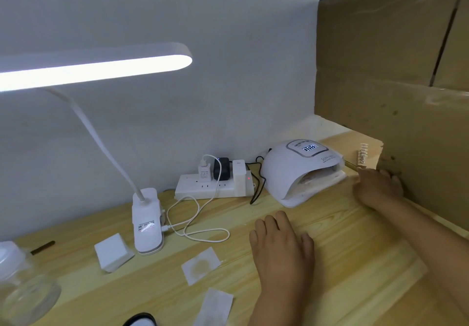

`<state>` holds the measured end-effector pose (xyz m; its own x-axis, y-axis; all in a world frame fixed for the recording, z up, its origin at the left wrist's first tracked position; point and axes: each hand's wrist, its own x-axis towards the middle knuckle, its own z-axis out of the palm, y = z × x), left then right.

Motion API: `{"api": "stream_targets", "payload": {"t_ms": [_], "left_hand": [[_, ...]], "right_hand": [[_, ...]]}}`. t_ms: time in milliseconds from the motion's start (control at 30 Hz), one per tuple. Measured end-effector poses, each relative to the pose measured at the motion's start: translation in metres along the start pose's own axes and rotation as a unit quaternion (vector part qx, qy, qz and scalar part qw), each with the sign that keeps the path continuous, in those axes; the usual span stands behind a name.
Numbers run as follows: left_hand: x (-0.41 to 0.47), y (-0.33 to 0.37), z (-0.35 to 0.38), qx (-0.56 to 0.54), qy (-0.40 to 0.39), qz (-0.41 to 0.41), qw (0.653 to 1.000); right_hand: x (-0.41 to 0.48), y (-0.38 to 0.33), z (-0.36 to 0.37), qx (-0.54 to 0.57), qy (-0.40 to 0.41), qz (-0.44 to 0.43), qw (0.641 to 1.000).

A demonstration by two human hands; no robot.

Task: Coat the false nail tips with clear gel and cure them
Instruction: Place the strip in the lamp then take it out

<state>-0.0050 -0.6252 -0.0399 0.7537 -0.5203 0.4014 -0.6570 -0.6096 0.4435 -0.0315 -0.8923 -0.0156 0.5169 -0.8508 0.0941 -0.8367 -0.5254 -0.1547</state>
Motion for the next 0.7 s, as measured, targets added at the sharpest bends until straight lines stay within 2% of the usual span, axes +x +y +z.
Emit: {"api": "stream_targets", "payload": {"t_ms": [67, 167, 267, 333, 433, 567, 700], "left_hand": [[-0.001, 0.0, -0.001, 0.001, 0.016, 0.006, 1.0], [0.001, 0.0, -0.001, 0.005, -0.02, 0.002, 1.0], [0.0, 0.0, -0.001, 0.023, -0.014, 0.003, 1.0], [0.0, 0.002, -0.004, 0.043, 0.029, 0.011, 0.999], [-0.003, 0.003, -0.002, 0.054, 0.035, 0.037, 0.997], [-0.002, 0.003, -0.004, 0.062, 0.019, 0.033, 0.997], [-0.002, 0.003, -0.002, 0.064, 0.016, 0.037, 0.997]], "right_hand": [[0.0, 0.001, -0.001, 0.024, 0.033, -0.007, 0.999], [-0.003, 0.0, -0.015, 0.113, 0.154, -0.025, 0.981], [-0.007, -0.012, -0.037, 0.218, 0.204, -0.115, 0.947], [-0.006, -0.027, -0.051, 0.235, 0.185, -0.19, 0.935], [-0.003, -0.055, -0.059, 0.164, 0.129, -0.277, 0.938], [0.005, -0.083, -0.063, 0.1, 0.042, -0.304, 0.946], [0.017, -0.089, -0.073, -0.05, 0.034, -0.364, 0.93]]}}
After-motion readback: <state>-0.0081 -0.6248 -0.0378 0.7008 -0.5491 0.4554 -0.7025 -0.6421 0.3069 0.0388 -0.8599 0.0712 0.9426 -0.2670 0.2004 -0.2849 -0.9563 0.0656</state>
